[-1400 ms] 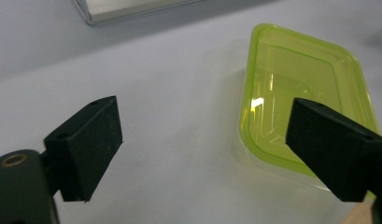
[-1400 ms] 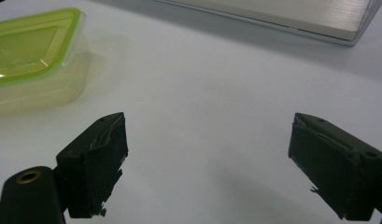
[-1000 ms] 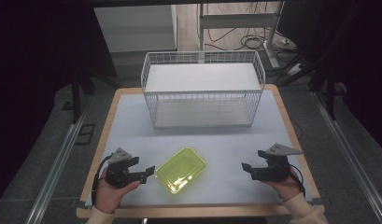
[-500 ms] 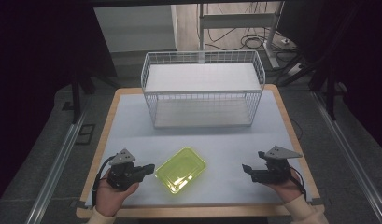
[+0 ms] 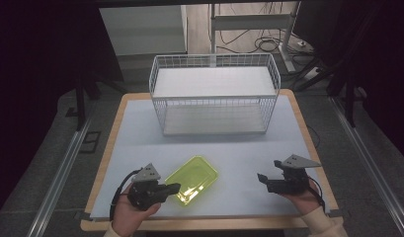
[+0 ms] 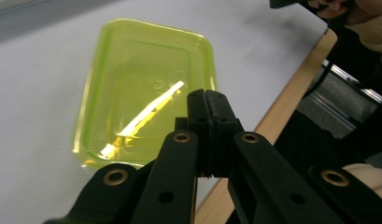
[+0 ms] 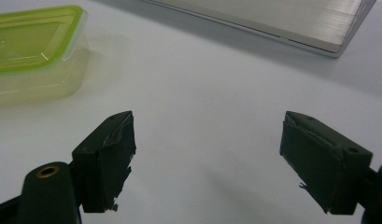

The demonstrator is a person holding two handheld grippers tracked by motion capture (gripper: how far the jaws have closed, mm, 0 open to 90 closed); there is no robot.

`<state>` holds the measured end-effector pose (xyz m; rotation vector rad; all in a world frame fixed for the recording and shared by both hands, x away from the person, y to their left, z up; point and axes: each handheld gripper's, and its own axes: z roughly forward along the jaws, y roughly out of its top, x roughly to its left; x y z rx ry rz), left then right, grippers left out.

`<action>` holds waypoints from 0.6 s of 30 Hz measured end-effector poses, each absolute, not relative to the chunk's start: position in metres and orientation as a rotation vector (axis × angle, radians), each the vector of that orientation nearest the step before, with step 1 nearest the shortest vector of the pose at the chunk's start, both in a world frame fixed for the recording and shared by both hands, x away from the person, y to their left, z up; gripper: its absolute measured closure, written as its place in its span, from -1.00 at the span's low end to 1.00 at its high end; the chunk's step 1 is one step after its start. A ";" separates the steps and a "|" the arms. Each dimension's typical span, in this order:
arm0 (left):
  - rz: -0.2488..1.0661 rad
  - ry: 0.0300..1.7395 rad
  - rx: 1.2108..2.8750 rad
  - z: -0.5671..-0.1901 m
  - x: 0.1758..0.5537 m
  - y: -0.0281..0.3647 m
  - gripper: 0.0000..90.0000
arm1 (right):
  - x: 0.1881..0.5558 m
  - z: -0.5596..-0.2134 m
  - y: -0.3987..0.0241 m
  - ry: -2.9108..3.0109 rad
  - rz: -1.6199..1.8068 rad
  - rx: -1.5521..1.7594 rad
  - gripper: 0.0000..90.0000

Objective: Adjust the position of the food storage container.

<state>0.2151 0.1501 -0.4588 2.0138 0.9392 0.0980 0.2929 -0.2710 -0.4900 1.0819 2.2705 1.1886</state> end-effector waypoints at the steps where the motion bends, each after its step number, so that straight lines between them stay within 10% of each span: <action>1: 0.098 0.939 2.014 -0.459 0.215 0.150 1.00 | 0.293 -0.490 -0.271 2.271 1.189 1.082 -0.60; 18: 0.040 0.891 2.137 -0.476 0.200 0.123 1.00 | 0.294 -0.488 -0.276 2.222 1.205 1.114 -0.57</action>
